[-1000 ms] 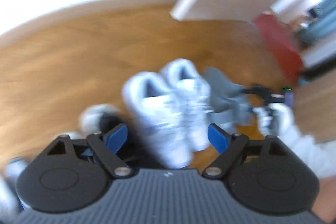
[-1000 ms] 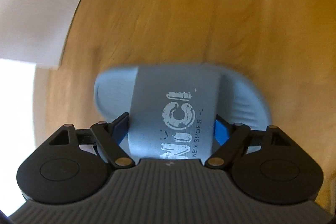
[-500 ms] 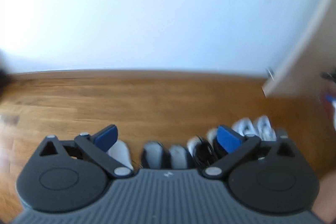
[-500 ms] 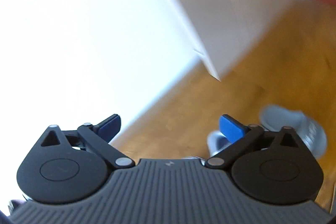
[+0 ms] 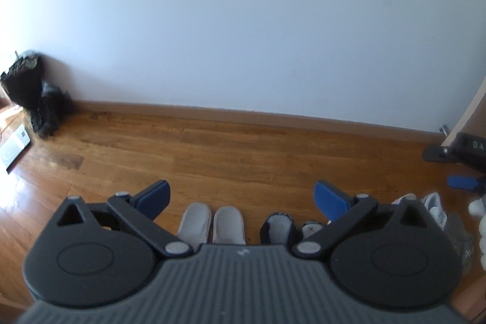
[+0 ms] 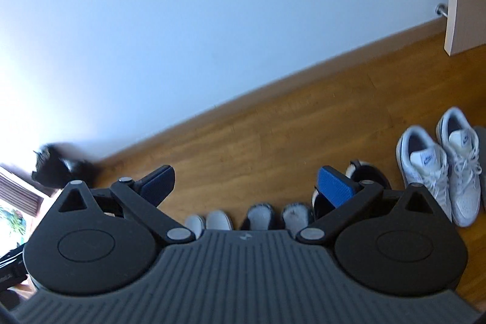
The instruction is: Organize scattered shoes
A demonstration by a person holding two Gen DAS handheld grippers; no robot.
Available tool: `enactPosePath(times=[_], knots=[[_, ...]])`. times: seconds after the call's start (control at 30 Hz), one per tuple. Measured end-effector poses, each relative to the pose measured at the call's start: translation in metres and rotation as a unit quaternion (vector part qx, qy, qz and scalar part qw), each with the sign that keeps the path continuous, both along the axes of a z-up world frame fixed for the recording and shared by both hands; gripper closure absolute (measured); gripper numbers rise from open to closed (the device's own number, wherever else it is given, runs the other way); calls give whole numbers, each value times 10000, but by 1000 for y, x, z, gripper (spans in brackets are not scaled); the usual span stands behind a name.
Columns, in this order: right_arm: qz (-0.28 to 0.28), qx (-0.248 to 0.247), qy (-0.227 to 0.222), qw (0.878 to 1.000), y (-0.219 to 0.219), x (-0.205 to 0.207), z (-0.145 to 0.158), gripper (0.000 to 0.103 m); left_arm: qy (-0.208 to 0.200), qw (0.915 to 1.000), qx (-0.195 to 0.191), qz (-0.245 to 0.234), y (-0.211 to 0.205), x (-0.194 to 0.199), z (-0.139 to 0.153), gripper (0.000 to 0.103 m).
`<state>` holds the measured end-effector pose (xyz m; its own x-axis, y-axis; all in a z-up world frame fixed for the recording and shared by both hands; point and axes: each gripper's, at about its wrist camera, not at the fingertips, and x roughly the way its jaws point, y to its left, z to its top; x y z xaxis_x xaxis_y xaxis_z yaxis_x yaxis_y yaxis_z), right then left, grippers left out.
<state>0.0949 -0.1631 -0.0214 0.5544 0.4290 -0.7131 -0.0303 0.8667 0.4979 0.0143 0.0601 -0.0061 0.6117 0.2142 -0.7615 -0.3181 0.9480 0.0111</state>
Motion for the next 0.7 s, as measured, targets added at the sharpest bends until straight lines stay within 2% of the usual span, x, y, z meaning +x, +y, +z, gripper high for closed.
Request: enactPosePath(times=[0.13, 0.27, 0.4, 0.53, 0.7], knots=[[100, -104, -24, 9999, 8, 20, -7, 1, 62, 9993, -235, 276, 15, 10, -7, 1], [285, -417, -33, 9987, 12, 33, -10, 1, 80, 9988, -251, 423, 22, -9, -2, 1], [370, -539, 230, 9976, 18, 19, -20, 1, 239, 9989, -233, 332, 9, -14, -4, 1], [456, -511, 538, 9962, 20, 9, -35, 1, 200, 9985, -512, 35, -6, -16, 3, 1], [625, -522, 703, 9942, 25, -2, -40, 1, 92, 9976, -650, 211, -17, -13, 4, 1]])
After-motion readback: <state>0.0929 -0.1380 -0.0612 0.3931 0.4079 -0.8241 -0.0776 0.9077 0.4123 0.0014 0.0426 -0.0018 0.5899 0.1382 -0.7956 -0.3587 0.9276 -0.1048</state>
